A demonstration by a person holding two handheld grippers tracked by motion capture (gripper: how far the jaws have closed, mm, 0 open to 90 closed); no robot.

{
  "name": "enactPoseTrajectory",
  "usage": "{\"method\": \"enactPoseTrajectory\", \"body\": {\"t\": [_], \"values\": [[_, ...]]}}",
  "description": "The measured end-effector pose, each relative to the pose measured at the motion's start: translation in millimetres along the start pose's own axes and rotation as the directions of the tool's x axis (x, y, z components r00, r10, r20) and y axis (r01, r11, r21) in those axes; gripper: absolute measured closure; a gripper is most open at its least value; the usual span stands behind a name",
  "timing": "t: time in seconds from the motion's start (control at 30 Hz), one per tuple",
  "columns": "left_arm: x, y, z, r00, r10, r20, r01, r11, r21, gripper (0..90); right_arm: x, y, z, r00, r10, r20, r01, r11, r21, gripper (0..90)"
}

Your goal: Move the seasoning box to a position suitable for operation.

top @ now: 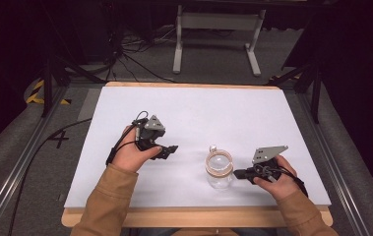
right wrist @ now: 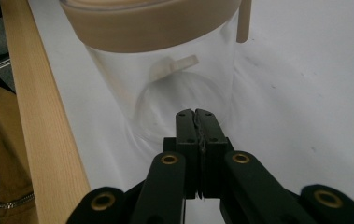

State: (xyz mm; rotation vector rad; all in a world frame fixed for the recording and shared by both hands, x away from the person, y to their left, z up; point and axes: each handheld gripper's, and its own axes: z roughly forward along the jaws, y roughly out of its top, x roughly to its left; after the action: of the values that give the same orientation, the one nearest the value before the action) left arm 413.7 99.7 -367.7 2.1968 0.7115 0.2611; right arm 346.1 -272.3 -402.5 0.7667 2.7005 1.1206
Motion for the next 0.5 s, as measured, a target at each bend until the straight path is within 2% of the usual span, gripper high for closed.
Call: {"method": "enactPoseTrajectory", "body": {"t": [0.5], "values": [[-2.4,7.2,8.3,0.9996,0.021,0.018,-0.021,0.9998,0.003,27.4,7.6,-4.8,2.5,0.9996,-0.001,-0.027,0.002,0.999,0.038,88.1]]}}
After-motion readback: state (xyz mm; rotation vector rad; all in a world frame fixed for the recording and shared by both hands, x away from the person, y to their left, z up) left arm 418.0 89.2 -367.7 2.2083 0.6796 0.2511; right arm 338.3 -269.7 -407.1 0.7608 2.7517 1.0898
